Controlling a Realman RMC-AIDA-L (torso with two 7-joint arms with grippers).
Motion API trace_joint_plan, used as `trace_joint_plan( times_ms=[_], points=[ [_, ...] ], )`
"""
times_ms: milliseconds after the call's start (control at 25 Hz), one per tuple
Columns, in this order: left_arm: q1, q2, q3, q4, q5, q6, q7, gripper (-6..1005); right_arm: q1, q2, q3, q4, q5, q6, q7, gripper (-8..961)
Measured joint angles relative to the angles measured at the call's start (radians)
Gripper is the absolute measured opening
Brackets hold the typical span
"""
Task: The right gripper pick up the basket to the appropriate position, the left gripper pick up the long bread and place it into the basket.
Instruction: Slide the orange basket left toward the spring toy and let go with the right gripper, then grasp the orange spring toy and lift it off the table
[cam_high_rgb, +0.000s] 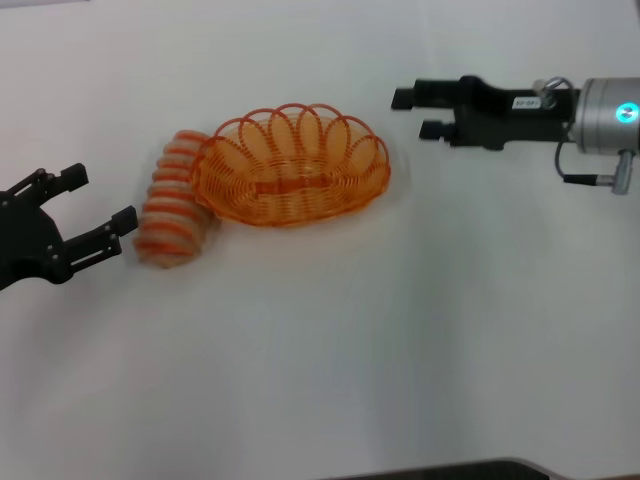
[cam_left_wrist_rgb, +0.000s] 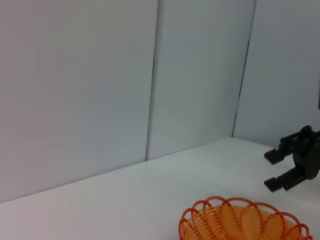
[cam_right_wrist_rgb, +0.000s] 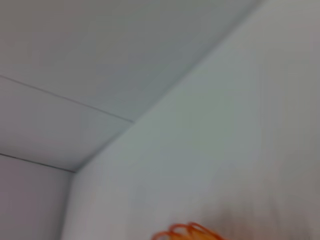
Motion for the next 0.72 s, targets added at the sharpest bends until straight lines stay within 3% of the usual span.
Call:
trace_joint_plan(
  times_ms=[280, 720],
  points=[
    [-0.009, -0.001, -0.03, -0.034, -0.004, -0.028, -0.088, 844, -0.059, -0.004, 0.061, -0.017, 0.143, -0.046, -0.236, 793],
    [-0.042, 0.01, -0.051, -0.011, -0.004, -0.207, -0.579, 844, -0.072, 0.003, 0.13, -0.017, 0.231, -0.126, -0.657, 786]
  ],
)
